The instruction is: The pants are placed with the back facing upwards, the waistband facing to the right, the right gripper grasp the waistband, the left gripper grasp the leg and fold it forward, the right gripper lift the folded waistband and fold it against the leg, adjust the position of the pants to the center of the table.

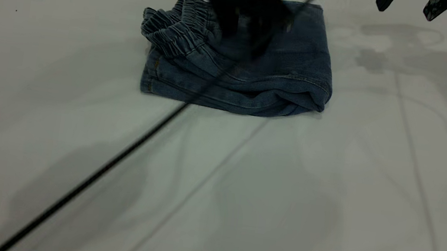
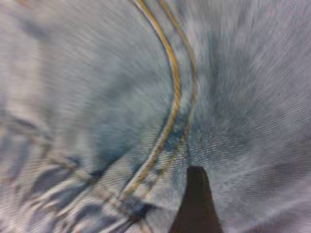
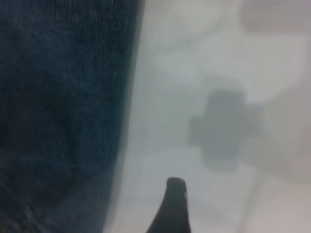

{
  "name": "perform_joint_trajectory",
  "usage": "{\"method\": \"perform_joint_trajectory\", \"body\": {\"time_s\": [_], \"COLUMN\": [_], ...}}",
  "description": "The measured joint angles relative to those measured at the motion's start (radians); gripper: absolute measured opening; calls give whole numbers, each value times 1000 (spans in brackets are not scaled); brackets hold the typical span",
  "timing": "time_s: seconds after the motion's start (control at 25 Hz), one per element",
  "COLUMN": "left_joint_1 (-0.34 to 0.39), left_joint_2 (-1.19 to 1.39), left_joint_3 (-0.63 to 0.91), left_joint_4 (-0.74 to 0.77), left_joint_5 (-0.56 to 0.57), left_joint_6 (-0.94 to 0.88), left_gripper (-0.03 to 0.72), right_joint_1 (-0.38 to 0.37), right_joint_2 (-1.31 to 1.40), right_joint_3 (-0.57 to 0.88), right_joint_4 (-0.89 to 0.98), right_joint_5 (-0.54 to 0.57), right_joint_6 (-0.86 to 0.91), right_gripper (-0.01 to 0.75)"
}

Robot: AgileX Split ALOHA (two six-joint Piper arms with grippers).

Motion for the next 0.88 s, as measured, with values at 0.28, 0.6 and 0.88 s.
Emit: {"method": "perform_joint_trajectory", "body": {"time_s": [0.28, 0.6, 0.88], "left_joint_1": [-1, -1, -1], "left_joint_2": [-105, -289, -480], "left_joint_3": [-29, -28, -28], "left_joint_4": [28, 111, 123], "left_joint_5": [0, 0, 0], "left_joint_6": [-44, -83, -83], "left_gripper": [516, 516, 516], "right_joint_1": [0, 0, 0], "right_joint_2": [-35, -134, -315], "right_joint_3": [-100, -194, -194], "right_joint_4": [-3, -19, -21], "right_joint_5": [85, 166, 180], "right_joint_6": [0, 10, 35], "right_gripper": [594, 594, 591]}}
